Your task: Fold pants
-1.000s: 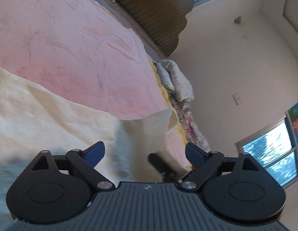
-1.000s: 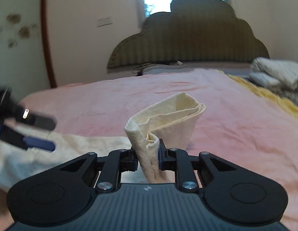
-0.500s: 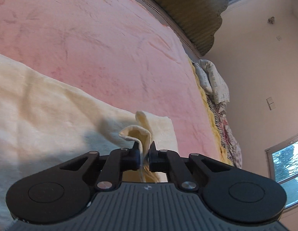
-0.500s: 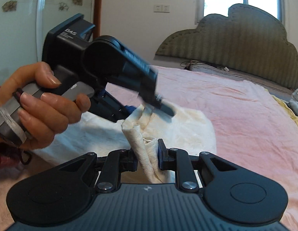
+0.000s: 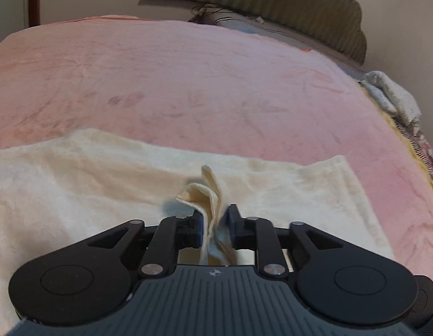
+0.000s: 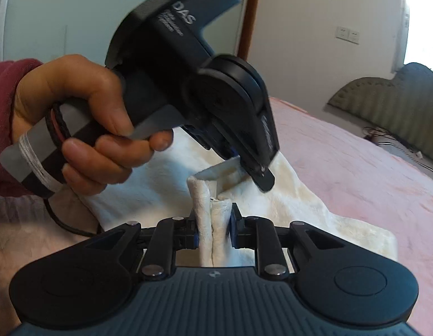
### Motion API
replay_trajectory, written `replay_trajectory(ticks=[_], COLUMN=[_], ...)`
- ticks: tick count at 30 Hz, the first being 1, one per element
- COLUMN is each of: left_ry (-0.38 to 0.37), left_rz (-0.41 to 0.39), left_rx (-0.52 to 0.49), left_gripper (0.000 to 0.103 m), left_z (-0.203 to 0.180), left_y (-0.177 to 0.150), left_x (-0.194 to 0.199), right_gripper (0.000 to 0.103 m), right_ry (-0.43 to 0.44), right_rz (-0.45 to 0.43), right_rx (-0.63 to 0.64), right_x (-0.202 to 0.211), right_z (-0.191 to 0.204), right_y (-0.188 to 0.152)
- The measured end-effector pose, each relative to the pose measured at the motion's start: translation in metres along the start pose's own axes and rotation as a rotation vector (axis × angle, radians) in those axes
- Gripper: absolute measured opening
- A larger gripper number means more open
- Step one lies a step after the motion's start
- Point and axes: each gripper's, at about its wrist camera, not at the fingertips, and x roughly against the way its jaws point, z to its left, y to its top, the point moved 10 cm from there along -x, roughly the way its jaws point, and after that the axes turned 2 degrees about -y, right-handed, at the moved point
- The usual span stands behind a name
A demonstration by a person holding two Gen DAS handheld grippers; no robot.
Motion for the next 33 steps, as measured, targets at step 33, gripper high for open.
replay_trajectory(ticks=[33], left_ry=[-0.338], left_rz=[0.046], left_rx=[0.450], left_gripper=[0.070], left_z=[0.003], left_y=[-0.037], left_x=[0.072], right_gripper=[0.009], right_ry=[-0.151], right_rz=[0.000], right_rx=[0.232], right_x=[0.028], right_z=[0.011], right_y=[-0.026])
